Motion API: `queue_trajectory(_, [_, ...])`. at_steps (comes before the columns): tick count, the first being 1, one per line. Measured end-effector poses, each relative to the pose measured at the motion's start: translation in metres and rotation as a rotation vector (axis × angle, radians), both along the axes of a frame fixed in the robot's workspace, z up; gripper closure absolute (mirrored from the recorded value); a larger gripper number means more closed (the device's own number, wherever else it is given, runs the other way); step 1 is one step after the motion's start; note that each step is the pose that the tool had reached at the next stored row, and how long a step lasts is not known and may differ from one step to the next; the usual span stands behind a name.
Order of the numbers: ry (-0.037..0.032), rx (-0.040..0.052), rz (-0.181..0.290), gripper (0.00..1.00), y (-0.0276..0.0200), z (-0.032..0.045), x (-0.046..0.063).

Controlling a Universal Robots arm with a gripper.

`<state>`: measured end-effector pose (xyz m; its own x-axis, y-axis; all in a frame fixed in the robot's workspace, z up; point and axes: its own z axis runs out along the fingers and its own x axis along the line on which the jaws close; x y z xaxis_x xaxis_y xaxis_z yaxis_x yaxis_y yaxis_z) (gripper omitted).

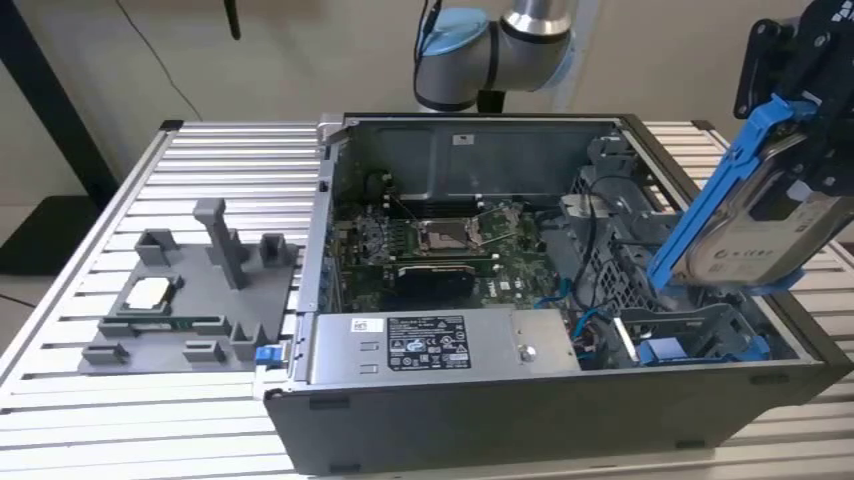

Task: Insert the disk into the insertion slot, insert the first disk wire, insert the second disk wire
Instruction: 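Insert the disk into the insertion slot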

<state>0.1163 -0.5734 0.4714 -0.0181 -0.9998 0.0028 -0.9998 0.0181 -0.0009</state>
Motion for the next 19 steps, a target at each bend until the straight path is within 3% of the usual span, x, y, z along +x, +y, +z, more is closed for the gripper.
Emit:
queue_trajectory(13, [0.0, -0.0001, 0.0, 0.67, 0.0, -0.0131, -0.001])
queue_trajectory(19, [0.0, 0.0, 0.0, 0.67, 0.0, -0.0141, -0.001])
